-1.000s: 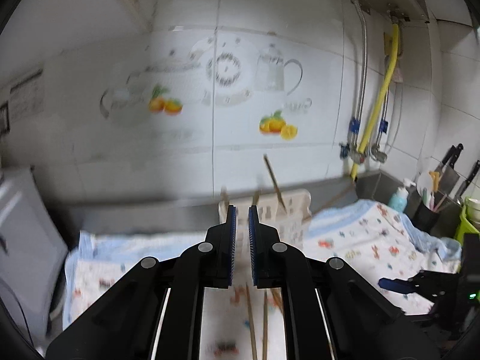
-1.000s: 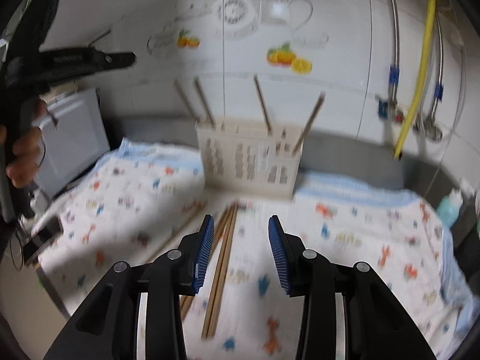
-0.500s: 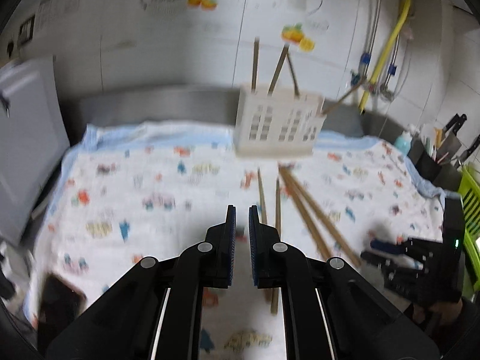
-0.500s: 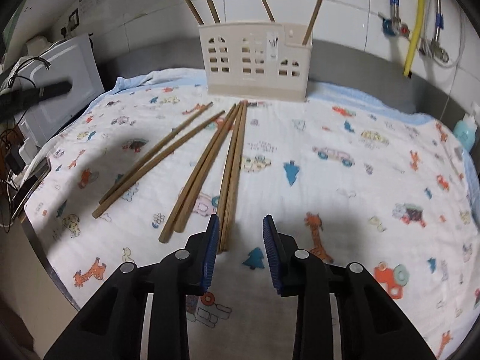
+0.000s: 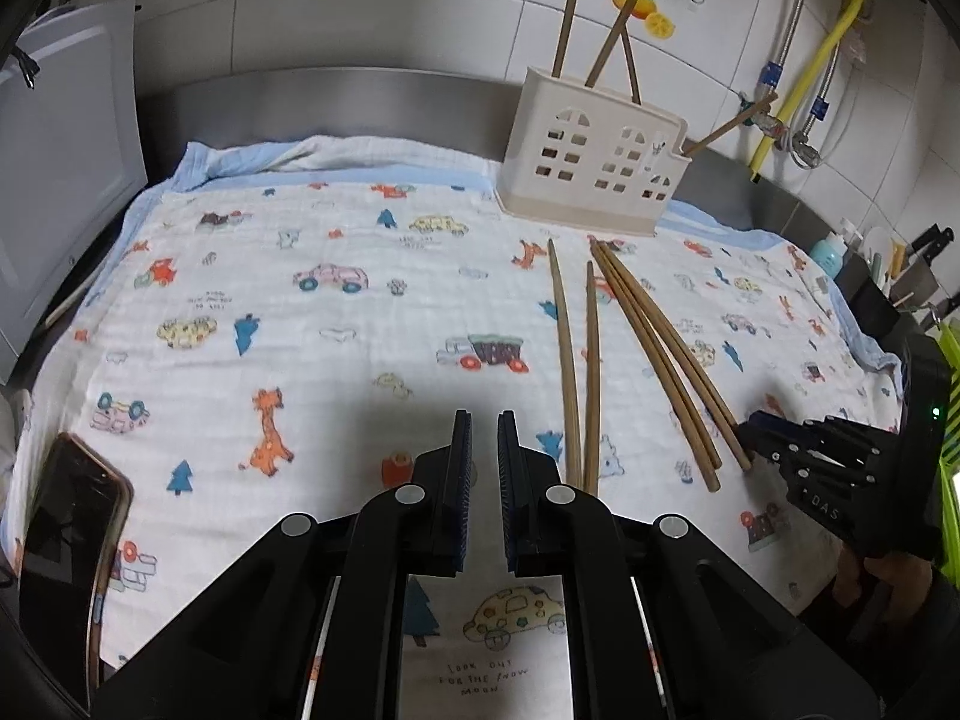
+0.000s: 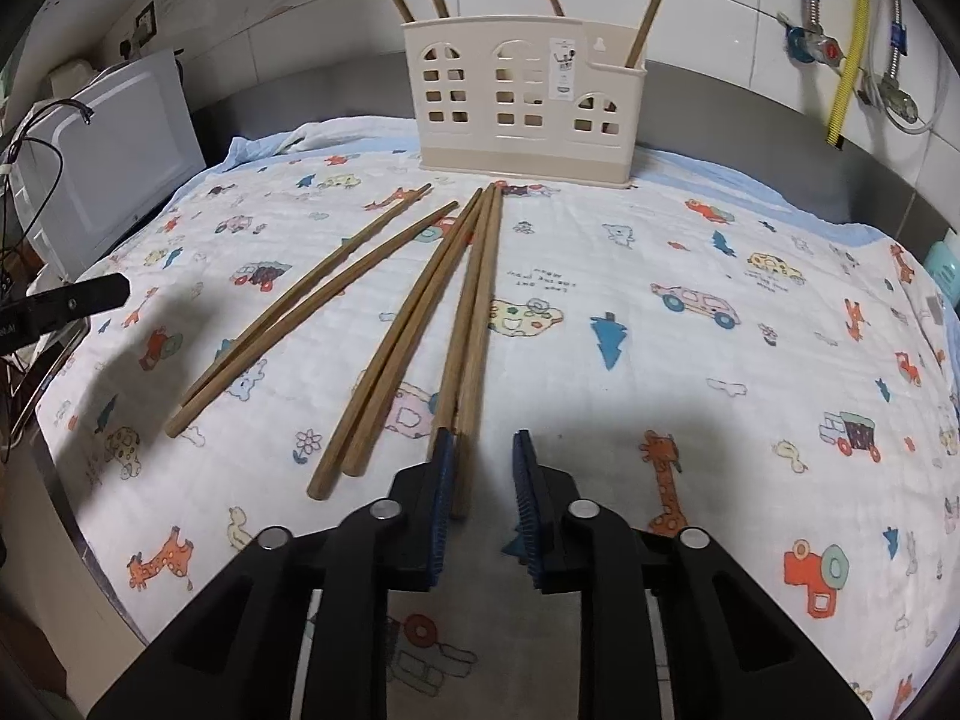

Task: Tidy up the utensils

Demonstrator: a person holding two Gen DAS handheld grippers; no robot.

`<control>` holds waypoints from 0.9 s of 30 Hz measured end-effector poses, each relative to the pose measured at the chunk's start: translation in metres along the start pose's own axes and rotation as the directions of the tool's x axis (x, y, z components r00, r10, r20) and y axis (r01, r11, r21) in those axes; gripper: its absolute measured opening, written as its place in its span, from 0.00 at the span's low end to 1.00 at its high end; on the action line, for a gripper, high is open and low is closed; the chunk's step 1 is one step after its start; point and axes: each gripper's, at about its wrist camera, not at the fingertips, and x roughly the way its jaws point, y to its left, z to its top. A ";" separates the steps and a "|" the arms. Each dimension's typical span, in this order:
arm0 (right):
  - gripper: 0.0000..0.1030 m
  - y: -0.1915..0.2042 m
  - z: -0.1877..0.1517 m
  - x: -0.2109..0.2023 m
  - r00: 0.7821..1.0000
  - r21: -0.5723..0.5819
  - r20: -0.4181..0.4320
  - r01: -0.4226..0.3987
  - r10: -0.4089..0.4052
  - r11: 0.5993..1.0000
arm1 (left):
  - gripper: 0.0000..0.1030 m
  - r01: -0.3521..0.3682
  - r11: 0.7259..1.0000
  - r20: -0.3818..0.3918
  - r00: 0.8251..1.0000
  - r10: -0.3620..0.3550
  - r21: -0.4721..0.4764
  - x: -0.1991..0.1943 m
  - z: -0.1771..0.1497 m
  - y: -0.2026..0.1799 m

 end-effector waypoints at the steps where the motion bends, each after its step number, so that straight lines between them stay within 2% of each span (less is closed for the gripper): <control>1: 0.16 0.001 0.000 0.000 1.000 -0.006 0.001 0.006 -0.006 1.000 | 0.08 -0.001 1.000 -0.001 1.000 0.001 0.004 0.000 -0.001 -0.001; 9: 0.13 -0.002 -0.002 -0.001 0.999 -0.004 0.011 0.047 -0.047 0.999 | 0.08 0.044 0.998 -0.043 0.998 -0.042 0.036 0.008 -0.011 -0.015; 14: 0.13 -0.004 -0.003 -0.002 1.000 -0.001 0.010 0.024 -0.024 1.000 | 0.08 0.082 0.995 -0.071 0.994 -0.078 0.052 0.020 -0.013 -0.028; 27: 0.14 -0.002 -0.007 0.003 1.000 0.005 0.004 0.004 -0.004 1.000 | 0.08 0.084 0.995 -0.113 0.991 -0.076 0.063 0.048 -0.007 -0.042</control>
